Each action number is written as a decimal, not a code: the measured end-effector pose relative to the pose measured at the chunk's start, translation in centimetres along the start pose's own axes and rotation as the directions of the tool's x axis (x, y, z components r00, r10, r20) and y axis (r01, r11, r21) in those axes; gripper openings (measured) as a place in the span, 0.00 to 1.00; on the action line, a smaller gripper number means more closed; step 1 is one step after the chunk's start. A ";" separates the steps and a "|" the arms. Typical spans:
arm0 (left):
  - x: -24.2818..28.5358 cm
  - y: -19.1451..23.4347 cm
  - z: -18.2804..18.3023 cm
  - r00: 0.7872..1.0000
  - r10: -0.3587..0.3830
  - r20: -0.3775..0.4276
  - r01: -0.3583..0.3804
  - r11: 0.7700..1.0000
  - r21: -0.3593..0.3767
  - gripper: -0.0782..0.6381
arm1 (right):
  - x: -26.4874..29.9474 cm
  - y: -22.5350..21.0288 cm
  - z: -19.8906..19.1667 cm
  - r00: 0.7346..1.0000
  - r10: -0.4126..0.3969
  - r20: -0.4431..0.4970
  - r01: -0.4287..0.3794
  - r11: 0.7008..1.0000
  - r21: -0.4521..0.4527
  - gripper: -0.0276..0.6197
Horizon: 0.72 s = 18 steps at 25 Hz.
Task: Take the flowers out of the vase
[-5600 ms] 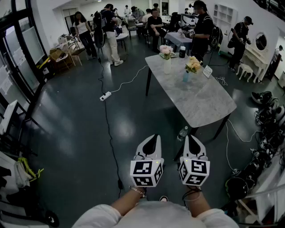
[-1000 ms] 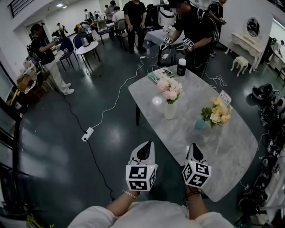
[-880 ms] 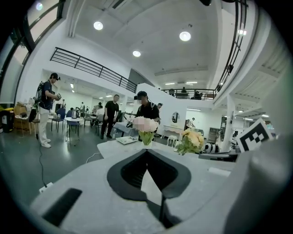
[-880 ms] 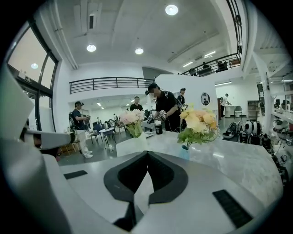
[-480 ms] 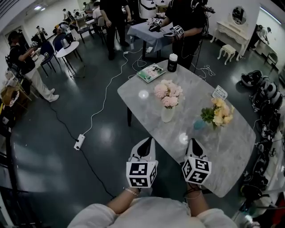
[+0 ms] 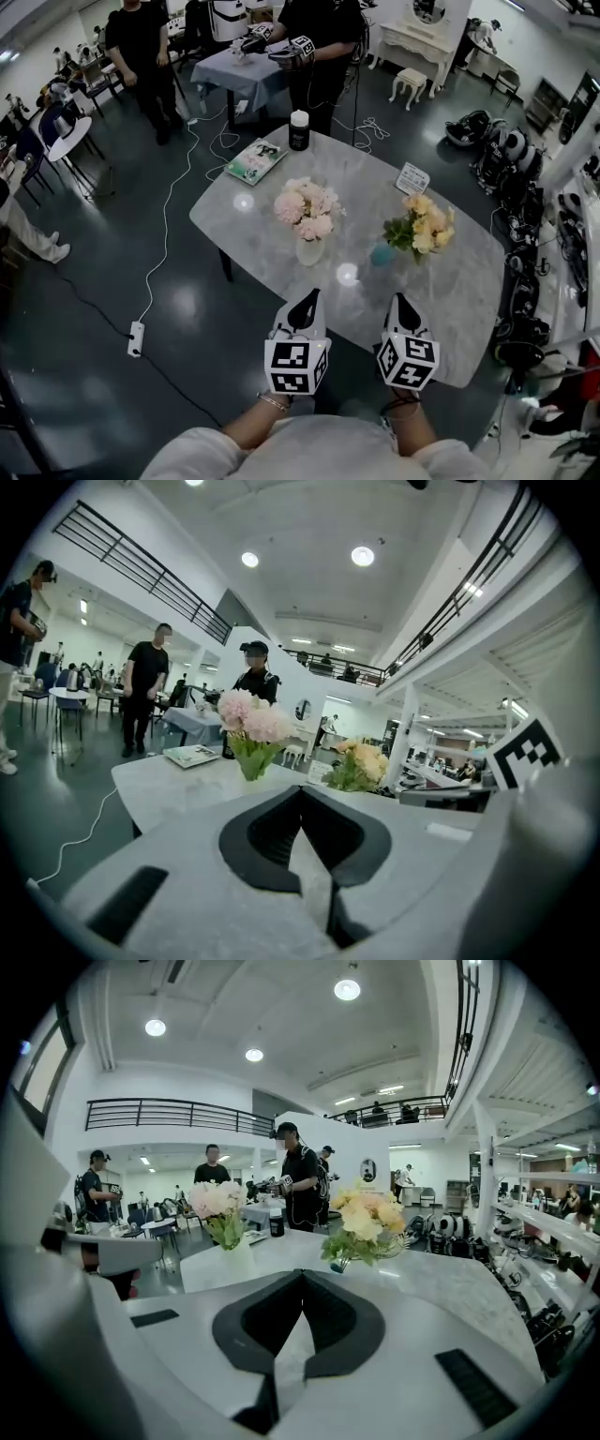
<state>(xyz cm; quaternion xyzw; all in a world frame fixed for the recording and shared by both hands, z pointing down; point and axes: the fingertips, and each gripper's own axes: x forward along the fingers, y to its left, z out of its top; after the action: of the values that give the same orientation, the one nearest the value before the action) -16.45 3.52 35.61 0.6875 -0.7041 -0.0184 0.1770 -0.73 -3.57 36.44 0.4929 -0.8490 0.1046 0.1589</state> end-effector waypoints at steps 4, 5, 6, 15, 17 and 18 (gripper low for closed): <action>2.2 -0.8 -1.0 0.998 -0.062 -0.034 0.062 0.998 -0.016 0.12 | -0.5 -1.3 -0.3 0.999 -0.053 0.000 0.053 0.999 0.011 0.05; 2.7 -1.2 -1.3 0.996 -0.076 -0.041 0.075 0.997 -0.017 0.12 | -0.7 -1.8 -0.6 0.998 -0.067 -0.002 0.067 0.998 0.017 0.05; 3.2 -1.6 -1.6 0.995 -0.089 -0.048 0.089 0.996 -0.016 0.12 | -0.9 -2.3 -0.9 0.997 -0.080 -0.004 0.080 0.996 0.026 0.05; 6.7 -4.6 -2.9 0.987 -0.132 -0.093 0.137 0.989 0.051 0.12 | 0.6 -6.4 -3.6 0.996 -0.076 -0.039 0.080 0.989 0.127 0.05; 7.2 -4.7 -2.8 0.987 -0.129 -0.094 0.134 0.989 0.055 0.12 | 1.8 -6.2 -3.2 0.999 -0.043 -0.030 0.046 0.991 0.126 0.05; 7.5 -4.7 -2.7 0.987 -0.130 -0.091 0.135 0.989 0.057 0.12 | 2.3 -6.0 -2.8 1.000 -0.024 -0.019 0.026 0.993 0.115 0.05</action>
<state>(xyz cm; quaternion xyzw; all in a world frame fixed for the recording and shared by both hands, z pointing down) -11.15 -3.43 38.52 0.7381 -0.6486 0.0220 0.1844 3.86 -7.48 39.99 0.5108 -0.8340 0.1559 0.1390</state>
